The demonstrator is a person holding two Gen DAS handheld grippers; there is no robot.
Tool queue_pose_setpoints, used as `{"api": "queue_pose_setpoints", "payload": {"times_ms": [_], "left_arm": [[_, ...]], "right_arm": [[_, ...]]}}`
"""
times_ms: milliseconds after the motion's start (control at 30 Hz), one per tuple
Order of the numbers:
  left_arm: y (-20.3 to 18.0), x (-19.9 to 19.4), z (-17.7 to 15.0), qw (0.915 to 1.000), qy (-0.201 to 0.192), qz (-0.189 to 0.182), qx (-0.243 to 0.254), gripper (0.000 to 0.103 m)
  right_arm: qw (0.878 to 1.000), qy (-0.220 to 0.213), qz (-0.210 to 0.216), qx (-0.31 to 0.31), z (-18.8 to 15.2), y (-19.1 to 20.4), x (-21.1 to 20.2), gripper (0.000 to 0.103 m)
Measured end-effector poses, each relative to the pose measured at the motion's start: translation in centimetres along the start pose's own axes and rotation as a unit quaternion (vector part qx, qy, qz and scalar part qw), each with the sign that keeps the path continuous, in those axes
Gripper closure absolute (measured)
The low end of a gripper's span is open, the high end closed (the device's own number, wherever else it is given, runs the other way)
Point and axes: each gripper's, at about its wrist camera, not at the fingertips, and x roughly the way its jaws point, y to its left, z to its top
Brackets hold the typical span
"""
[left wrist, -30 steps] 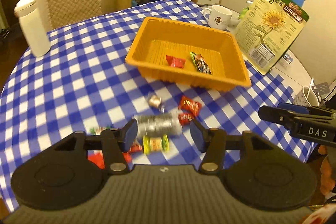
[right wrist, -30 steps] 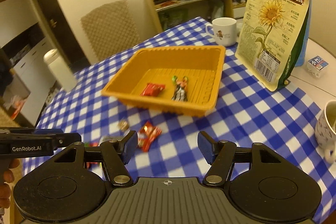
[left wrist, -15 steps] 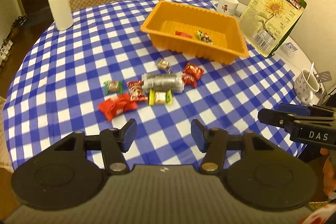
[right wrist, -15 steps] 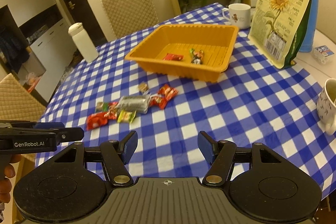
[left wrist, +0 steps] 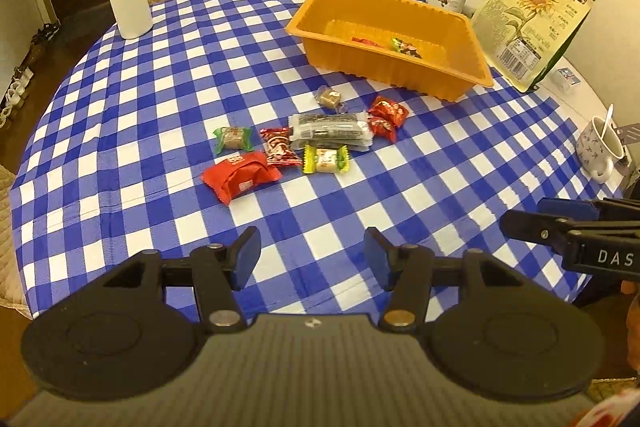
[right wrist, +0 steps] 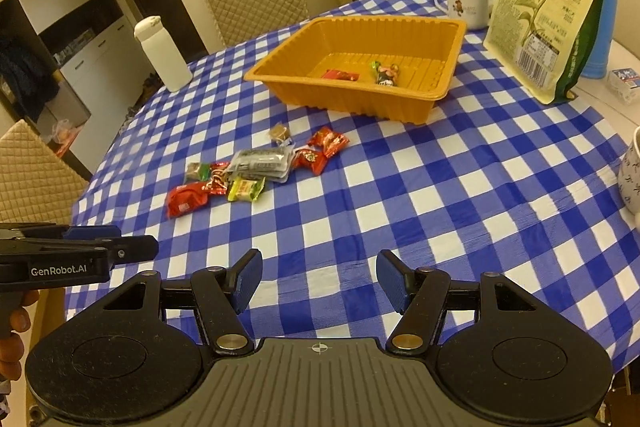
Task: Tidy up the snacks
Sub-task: 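Grasp the large red packet with the left tool while the right tool approaches the small red candies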
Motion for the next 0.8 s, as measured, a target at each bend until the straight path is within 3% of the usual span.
{"api": "queue_pose_setpoints", "payload": {"times_ms": [800], "left_arm": [[5.6,5.6,0.7,0.9981,-0.008,0.019,0.059,0.049]], "right_arm": [[0.999,0.029,-0.014,0.002,2.1,1.6,6.4,0.040]]}}
